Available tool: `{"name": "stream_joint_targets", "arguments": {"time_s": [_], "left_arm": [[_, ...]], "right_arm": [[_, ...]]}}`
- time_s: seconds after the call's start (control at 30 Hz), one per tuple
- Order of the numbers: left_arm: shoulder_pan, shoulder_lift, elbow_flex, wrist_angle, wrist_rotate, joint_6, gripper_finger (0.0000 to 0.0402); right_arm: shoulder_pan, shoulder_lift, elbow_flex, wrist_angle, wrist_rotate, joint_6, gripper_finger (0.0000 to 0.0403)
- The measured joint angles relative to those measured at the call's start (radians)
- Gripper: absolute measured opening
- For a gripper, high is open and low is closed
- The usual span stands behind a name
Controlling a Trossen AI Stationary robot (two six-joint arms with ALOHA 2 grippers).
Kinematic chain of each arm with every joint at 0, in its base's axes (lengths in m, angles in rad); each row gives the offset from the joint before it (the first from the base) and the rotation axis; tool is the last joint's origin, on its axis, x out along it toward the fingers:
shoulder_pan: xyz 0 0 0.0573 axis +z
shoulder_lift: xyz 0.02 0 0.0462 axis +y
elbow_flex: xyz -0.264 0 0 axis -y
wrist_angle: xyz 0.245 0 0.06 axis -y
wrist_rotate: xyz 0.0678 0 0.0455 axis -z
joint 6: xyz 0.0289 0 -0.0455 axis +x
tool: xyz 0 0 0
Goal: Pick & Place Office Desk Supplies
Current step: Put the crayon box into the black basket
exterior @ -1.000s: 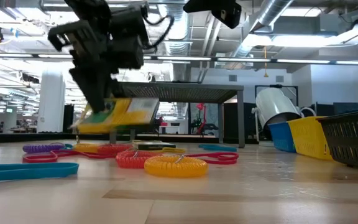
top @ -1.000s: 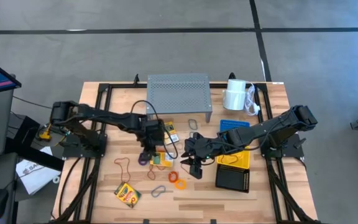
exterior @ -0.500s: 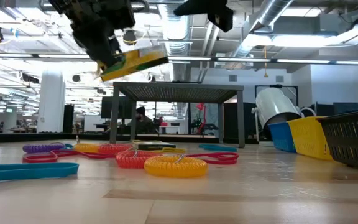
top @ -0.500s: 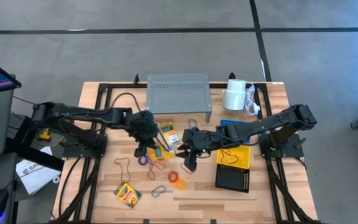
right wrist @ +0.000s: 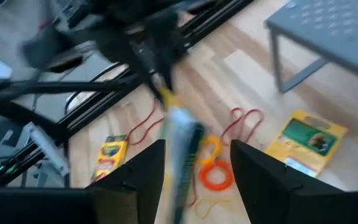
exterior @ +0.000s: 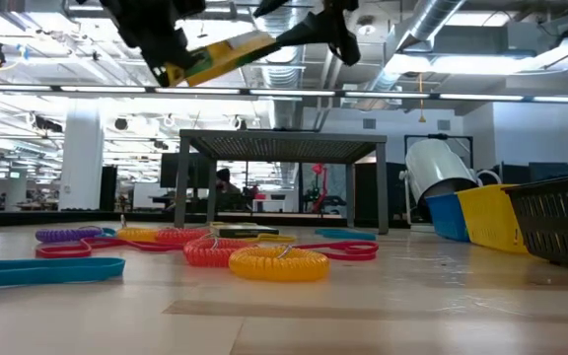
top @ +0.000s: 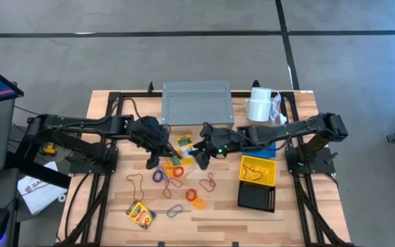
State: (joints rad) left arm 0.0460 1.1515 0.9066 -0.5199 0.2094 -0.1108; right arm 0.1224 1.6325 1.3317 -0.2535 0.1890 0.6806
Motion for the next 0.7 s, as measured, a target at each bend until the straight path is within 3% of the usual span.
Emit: {"name": "stream_joint_targets", "arguments": {"time_s": [0.7], "left_arm": [[0.0, -0.013, 0.0, 0.154, -0.006, -0.002, 0.0006]], "right_arm": [[-0.018, 0.002, 0.0, 0.078, -0.035, -0.007, 0.0153]]}}
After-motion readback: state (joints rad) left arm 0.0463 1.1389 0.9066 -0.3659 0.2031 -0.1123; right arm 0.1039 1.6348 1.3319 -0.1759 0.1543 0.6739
